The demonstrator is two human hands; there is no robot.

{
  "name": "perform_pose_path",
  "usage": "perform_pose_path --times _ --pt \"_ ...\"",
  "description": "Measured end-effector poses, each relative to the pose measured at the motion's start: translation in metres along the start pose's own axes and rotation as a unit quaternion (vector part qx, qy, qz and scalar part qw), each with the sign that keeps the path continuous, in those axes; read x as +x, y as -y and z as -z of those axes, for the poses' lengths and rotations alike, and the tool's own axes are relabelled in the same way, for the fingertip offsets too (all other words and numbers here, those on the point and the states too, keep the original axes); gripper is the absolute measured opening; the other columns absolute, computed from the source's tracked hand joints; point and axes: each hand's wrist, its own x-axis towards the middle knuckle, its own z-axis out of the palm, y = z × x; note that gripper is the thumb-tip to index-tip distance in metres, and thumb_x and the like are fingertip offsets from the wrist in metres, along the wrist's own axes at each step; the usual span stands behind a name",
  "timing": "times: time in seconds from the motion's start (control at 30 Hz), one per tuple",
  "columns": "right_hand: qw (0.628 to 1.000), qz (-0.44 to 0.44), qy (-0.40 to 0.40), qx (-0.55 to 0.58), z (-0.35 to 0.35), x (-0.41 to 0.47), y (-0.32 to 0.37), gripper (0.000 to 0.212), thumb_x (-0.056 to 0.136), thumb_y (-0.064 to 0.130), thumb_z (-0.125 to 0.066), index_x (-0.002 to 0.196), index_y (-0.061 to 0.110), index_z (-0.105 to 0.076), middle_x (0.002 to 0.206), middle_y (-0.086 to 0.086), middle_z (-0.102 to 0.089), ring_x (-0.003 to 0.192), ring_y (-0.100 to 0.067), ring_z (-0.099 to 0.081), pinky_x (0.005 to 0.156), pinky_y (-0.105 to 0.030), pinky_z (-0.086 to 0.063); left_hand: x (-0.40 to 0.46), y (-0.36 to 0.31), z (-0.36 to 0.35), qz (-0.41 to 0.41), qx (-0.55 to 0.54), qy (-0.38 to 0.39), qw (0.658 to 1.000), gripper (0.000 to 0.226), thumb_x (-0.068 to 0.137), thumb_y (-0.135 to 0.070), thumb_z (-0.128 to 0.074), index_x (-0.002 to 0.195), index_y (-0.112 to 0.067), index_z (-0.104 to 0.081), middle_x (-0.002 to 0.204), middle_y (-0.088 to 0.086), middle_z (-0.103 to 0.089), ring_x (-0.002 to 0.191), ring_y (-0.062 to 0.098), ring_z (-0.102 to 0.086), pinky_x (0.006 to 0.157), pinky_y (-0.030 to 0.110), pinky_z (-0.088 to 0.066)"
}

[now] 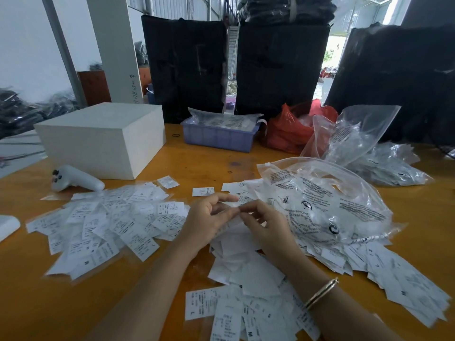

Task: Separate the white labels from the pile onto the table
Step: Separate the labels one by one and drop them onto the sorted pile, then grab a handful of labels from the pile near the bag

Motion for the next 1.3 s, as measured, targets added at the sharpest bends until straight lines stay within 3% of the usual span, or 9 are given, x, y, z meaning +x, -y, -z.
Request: perform_pose_path --times 0.13,0.33,0.53,0.7,0.77,0.87,1.13,1.2,1.3 --pt "1.0 0.012 0.005 0.001 0.002 -0.001 0.001 0.035 0.091 0.011 -0.057 0.096 0.046 -0.057 0.095 0.023 -0.063 0.083 0.004 -0.055 0.071 -0.008 -0.041 0.002 -0.001 0.009 0.011 0.023 -0.06 0.998 0.008 0.086 -0.032 -0.067 0.088 -0.039 -0.064 0.084 -0.03 -0.067 0.083 -0.009 -0.061 0.056 0.006 -0.047" --pt "0.999 0.0 -0.051 -0.009 0.003 -0.001 -0.004 0.035 0.092 0.006 -0.053 0.101 0.04 -0.057 0.094 0.021 -0.062 0.083 0.007 -0.053 0.067 -0.006 -0.04 0.009 0.012 0.037 0.068 0.181 -0.326 0.925 0.024 0.088 -0.015 -0.066 0.112 -0.02 -0.062 0.111 0.001 -0.067 0.086 0.009 -0.059 0.063 0.015 -0.04" --pt "0.994 0.046 -0.077 -0.063 0.005 -0.003 -0.005 0.033 0.09 0.0 -0.054 0.101 0.03 -0.062 0.091 0.02 -0.061 0.085 0.006 -0.054 0.069 -0.006 -0.042 0.006 0.023 0.042 0.113 0.454 -0.294 0.833 0.044 0.083 -0.022 -0.071 0.124 -0.021 -0.056 0.126 0.008 -0.058 0.116 0.029 -0.047 0.091 0.044 -0.034" --pt "0.983 0.089 -0.14 -0.084 0.012 0.002 0.001 0.027 0.089 -0.004 -0.053 0.1 0.017 -0.067 0.092 0.014 -0.06 0.088 0.01 -0.054 0.072 -0.002 -0.041 0.007 0.016 0.028 -0.091 0.442 -0.235 0.861 0.026 0.084 -0.023 -0.068 0.11 -0.023 -0.066 0.115 0.001 -0.063 0.114 0.026 -0.049 0.089 0.038 -0.024" --pt "0.974 0.109 -0.178 -0.085 0.019 0.005 0.001 0.026 0.088 -0.005 -0.052 0.098 0.013 -0.068 0.089 0.013 -0.059 0.084 0.007 -0.055 0.069 -0.003 -0.041 0.009 0.014 0.018 -0.082 0.47 -0.121 0.87 0.031 0.09 -0.042 -0.057 0.118 -0.03 -0.063 0.124 -0.006 -0.06 0.12 0.019 -0.047 0.093 0.035 -0.02" --pt "0.971 0.105 -0.194 -0.092 0.025 0.005 -0.003 0.025 0.086 -0.008 -0.053 0.095 0.01 -0.068 0.086 0.012 -0.059 0.078 0.0 -0.055 0.065 -0.006 -0.042 0.012 0.022 0.012 0.011 0.545 0.001 0.838 0.052 0.089 -0.064 -0.038 0.134 -0.039 -0.048 0.143 -0.016 -0.044 0.132 0.012 -0.031 0.104 0.039 -0.013" --pt "0.977 0.074 -0.136 -0.145 0.018 0.003 -0.01 0.024 0.087 -0.006 -0.055 0.092 0.012 -0.07 0.088 0.006 -0.062 0.068 0.011 -0.044 0.062 -0.004 -0.038 0.005 0.019 0.015 -0.09 0.453 -0.07 0.884 0.017 0.092 -0.036 -0.057 0.096 -0.031 -0.072 0.097 -0.015 -0.071 0.092 0.008 -0.058 0.09 0.032 -0.025" --pt "0.979 0.077 -0.118 -0.148 0.016 0.002 -0.008 0.023 0.089 -0.004 -0.054 0.094 0.011 -0.07 0.09 0.006 -0.062 0.072 0.01 -0.046 0.065 -0.004 -0.037 0.004 0.014 0.011 -0.108 0.357 -0.092 0.923 0.013 0.091 -0.029 -0.06 0.094 -0.024 -0.072 0.088 -0.012 -0.072 0.078 0.001 -0.06 0.081 0.024 -0.045" --pt "0.99 0.065 -0.056 -0.108 0.012 0.0 -0.003 0.026 0.092 0.008 -0.055 0.114 0.02 -0.064 0.106 0.009 -0.061 0.097 -0.002 -0.055 0.081 -0.012 -0.041 0.001 0.003 0.004 -0.045 0.131 -0.096 0.986 0.011 0.093 -0.023 -0.058 0.088 -0.029 -0.065 0.076 -0.02 -0.071 0.072 -0.008 -0.064 0.06 0.005 -0.046"
